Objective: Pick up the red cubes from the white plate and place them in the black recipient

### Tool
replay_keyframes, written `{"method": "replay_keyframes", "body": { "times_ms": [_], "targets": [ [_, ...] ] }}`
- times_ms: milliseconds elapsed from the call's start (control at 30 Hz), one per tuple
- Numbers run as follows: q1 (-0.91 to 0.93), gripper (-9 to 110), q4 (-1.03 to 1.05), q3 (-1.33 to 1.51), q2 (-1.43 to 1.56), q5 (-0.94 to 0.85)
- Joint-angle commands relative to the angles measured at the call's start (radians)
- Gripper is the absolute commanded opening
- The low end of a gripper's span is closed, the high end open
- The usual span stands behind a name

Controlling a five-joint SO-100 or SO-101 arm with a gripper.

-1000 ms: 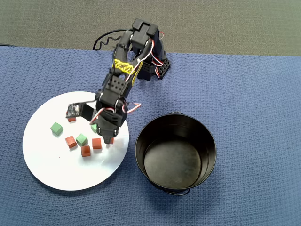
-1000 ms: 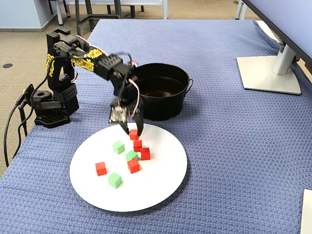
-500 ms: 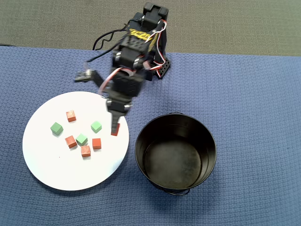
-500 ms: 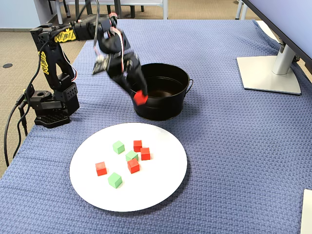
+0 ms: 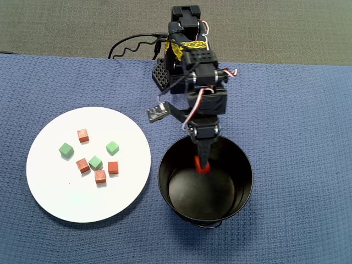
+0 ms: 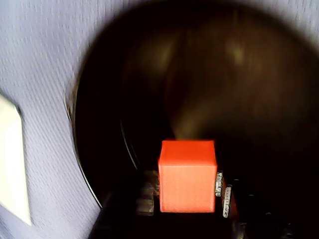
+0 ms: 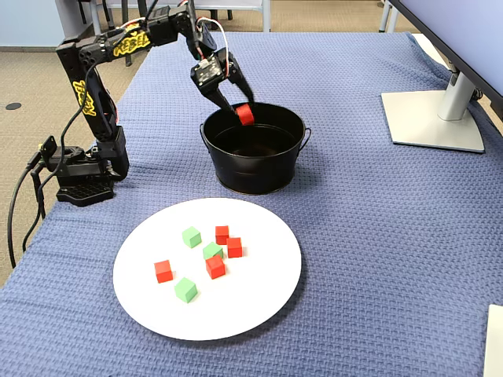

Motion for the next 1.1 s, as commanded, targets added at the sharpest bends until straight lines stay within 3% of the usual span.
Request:
{"method": "replay_keyframes", "body": {
  "times_ms": [0, 367, 600, 1067],
  "targets": [
    [0.058, 26, -0.005, -0.091, 0.008, -0.014],
    [0.387, 22, 0.092, -0.158, -0.014, -0.196],
    [0.581, 21, 0.041, -0.166, -0.216, -0.327],
    [0.695, 22, 0.032, -0.189, -0.414, -0.942]
  ]
}}
